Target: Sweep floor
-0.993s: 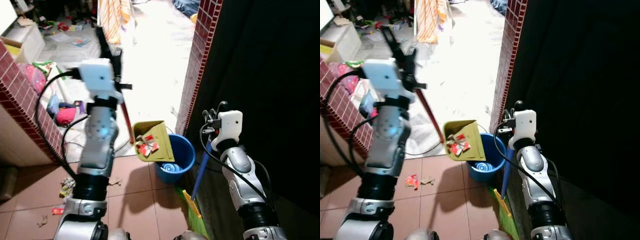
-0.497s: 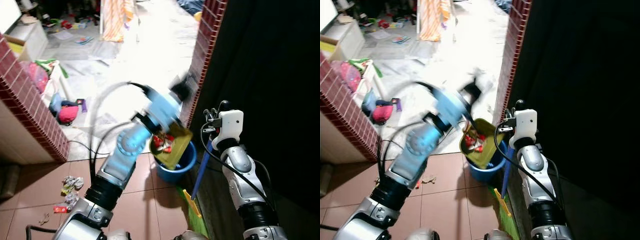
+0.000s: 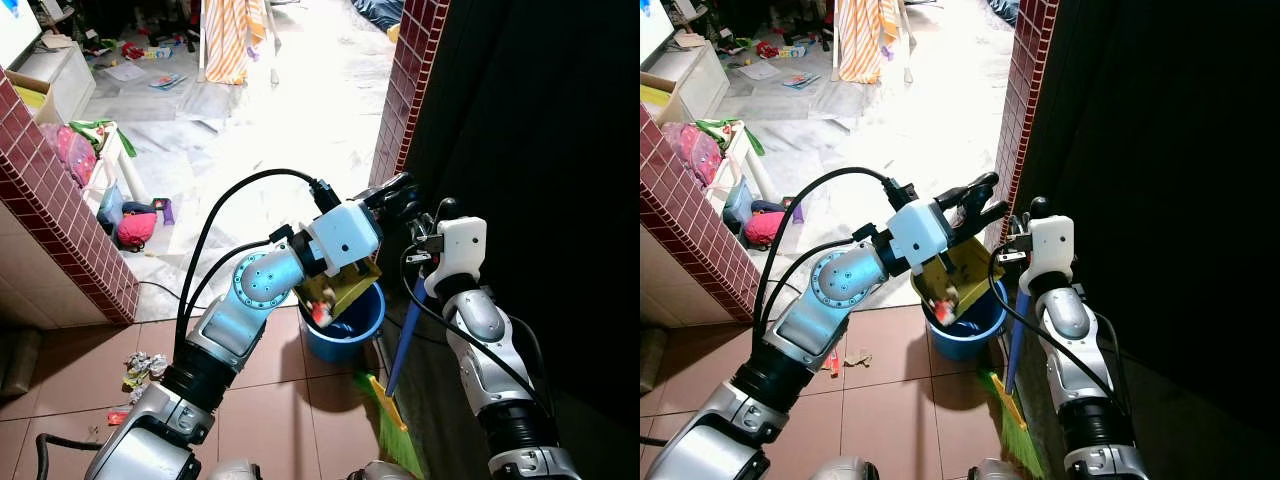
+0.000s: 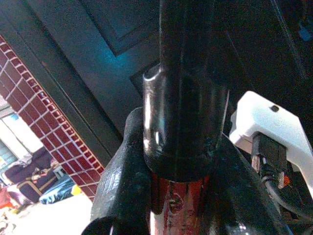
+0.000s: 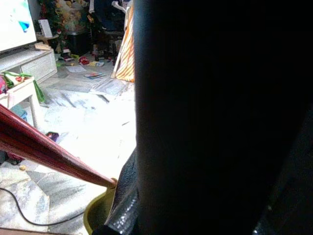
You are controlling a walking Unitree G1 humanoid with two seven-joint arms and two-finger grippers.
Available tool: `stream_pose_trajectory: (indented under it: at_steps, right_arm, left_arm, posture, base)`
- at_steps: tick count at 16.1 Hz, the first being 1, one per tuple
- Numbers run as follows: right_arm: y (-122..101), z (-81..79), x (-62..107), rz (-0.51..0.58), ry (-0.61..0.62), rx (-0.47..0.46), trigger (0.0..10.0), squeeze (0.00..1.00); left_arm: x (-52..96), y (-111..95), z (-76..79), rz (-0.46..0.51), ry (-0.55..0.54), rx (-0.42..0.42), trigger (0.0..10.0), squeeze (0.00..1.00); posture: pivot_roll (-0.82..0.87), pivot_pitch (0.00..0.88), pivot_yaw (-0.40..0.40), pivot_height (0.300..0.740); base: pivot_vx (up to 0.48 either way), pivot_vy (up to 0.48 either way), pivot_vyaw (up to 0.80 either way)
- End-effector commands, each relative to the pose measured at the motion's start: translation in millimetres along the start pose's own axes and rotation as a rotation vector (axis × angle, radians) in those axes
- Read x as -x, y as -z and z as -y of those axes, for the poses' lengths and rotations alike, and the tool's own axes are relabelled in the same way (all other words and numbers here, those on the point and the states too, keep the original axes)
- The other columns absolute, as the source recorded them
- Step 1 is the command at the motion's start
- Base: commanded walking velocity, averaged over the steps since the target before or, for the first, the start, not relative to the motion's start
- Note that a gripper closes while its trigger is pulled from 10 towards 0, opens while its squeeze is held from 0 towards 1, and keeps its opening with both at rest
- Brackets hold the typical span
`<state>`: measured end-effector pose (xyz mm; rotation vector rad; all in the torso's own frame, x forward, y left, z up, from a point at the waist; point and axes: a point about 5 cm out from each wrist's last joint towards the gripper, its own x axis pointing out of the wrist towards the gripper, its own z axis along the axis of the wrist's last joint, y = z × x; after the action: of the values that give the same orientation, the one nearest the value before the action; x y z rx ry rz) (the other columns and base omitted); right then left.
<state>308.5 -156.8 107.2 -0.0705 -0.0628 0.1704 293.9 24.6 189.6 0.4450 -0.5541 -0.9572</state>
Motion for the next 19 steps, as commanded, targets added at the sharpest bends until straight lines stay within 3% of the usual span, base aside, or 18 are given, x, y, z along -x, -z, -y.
stream_pose_trajectory:
  at_steps: [1,6,9,11,12,13,15,17,19]
  right_arm:
    - [-8.7,1.3,-4.8,0.04,-0.004,0.028,10.0,0.0]
    - [-6.6,-3.0,-5.2,0.041,-0.016,0.03,10.0,0.0]
    - [-5.8,-3.7,-3.9,0.043,-0.014,0.031,10.0,0.0]
    - [-5.8,-5.0,-3.8,0.044,-0.018,0.03,10.0,0.0]
    - [-6.0,-5.6,-4.3,0.045,-0.019,0.03,10.0,0.0]
    - [-6.0,-5.8,-4.6,0.045,-0.02,0.03,10.0,0.0]
    - [-5.2,-7.9,-5.8,0.044,-0.024,0.028,10.0,0.0]
    - [-5.2,-9.4,-6.3,0.044,-0.027,0.025,10.0,0.0]
    - [-4.0,-12.2,-5.3,0.043,-0.033,0.02,10.0,0.0]
  left_arm:
    - [-4.7,-9.1,-6.9,0.019,0.027,-0.091,10.0,0.0]
    - [-4.4,-12.2,-0.3,0.039,0.076,-0.119,10.0,0.0]
    - [-2.8,-16.3,-45.5,0.052,-0.259,-0.024,10.0,0.0]
    - [6.6,-20.8,-73.7,0.08,-0.485,0.041,10.0,0.0]
    - [15.3,-24.5,-89.3,0.094,-0.588,0.038,10.0,0.0]
    - [19.0,-25.7,-95.1,0.095,-0.623,0.029,10.0,0.0]
    - [40.9,-31.3,-124.7,0.095,-0.819,0.016,10.0,0.0]
    - [54.6,-33.0,-138.9,0.088,-0.93,0.004,10.0,0.0]
    - [86.1,-33.7,-158.9,0.034,-1.104,-0.106,10.0,0.0]
  posture:
    - [-0.06,0.0,-0.012,0.74]
    - [-0.05,0.0,-0.013,0.74]
    - [-0.06,0.0,-0.01,0.74]
    - [-0.06,0.0,-0.012,0.74]
    - [-0.05,0.0,-0.015,0.74]
    - [-0.05,0.0,-0.015,0.74]
    - [-0.04,0.0,-0.019,0.74]
    - [-0.03,0.0,-0.018,0.74]
    - [-0.03,0.0,-0.018,0.74]
  base:
    - [0.0,0.0,0.0]
    - [0.0,0.0,0.0]
    - [0.0,0.0,0.0]
    - [0.0,0.0,0.0]
    - [0.0,0.0,0.0]
    - [0.0,0.0,0.0]
    - [0.0,0.0,0.0]
    - [0.0,0.0,0.0]
    - [0.0,0.0,0.0]
